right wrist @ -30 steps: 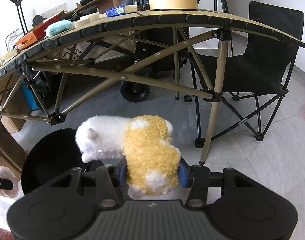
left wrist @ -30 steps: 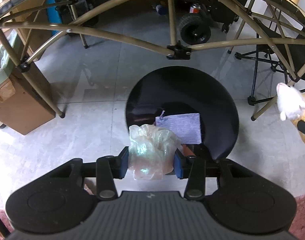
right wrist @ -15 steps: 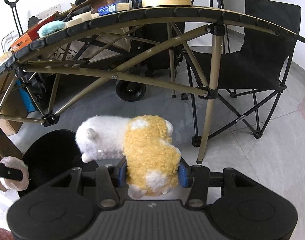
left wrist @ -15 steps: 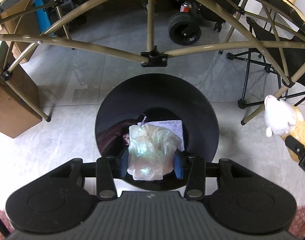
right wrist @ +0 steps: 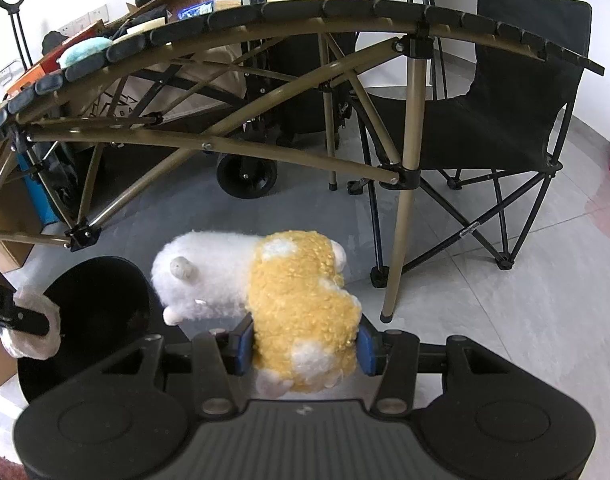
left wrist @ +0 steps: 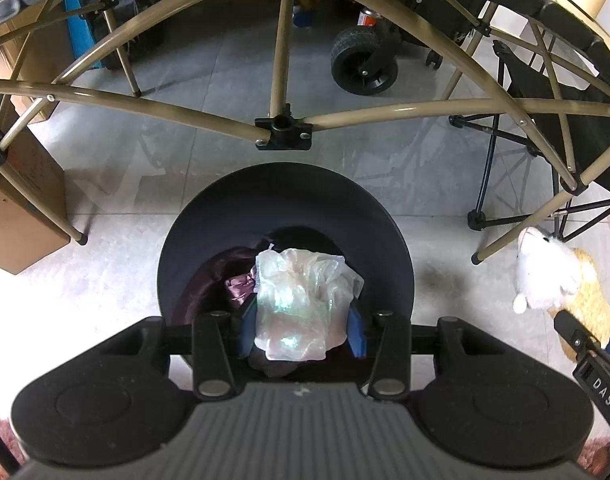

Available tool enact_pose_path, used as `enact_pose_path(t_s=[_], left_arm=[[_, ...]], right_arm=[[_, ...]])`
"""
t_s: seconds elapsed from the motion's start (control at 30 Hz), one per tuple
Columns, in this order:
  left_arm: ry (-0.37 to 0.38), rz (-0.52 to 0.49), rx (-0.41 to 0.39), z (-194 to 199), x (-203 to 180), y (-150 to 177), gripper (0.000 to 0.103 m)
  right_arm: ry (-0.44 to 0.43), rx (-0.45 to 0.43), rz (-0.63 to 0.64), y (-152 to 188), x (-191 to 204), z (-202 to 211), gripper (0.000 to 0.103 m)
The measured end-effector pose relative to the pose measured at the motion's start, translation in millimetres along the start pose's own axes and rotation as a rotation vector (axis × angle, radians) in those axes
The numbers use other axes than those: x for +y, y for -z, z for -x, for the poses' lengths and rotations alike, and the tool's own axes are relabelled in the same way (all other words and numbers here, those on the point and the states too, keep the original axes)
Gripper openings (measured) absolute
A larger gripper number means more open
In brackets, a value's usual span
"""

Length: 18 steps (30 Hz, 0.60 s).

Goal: Collect trash
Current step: 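Open the left gripper over the bin to drop the plastic bag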

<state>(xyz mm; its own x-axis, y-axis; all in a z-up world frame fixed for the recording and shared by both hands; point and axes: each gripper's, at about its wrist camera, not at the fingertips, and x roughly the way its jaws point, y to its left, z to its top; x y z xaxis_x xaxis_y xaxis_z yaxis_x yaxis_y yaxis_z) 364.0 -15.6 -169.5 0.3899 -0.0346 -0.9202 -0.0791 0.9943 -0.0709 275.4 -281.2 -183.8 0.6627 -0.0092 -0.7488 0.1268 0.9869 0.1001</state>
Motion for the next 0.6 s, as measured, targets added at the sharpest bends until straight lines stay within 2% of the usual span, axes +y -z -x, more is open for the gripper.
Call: enact_pose_path(t_s=[0.3,0.4,0.47,0.53,0.6], left_arm=[[0.009,0.006,0.002,-3.0,-3.4,-3.1,0.044],[0.006,0.01,0.008,-4.2,-4.5,-3.1,0.049],[0.003,0.011,0.013,-4.3,-5.0,-3.2,0.058],[-0.004,0.013,0.019,-4.1,-5.4,-3.4,0.09],[-0.012,0.026,0.021,-3.5,-5.2,-3.9,0.103]], right_arm=[[0.005,0.009,0.013,0.2,2.9,-2.8,0.048],[0.001,0.011,0.013,0.2,3.3,-3.2,0.048],[-0.002,0.013,0.014,0.2,3.0,-3.2,0.048],[-0.005,0.017,0.015,0.2,1.6,-3.7,0.048],[-0.004,0.015,0.014,-0.1,1.2,-3.4,0.048]])
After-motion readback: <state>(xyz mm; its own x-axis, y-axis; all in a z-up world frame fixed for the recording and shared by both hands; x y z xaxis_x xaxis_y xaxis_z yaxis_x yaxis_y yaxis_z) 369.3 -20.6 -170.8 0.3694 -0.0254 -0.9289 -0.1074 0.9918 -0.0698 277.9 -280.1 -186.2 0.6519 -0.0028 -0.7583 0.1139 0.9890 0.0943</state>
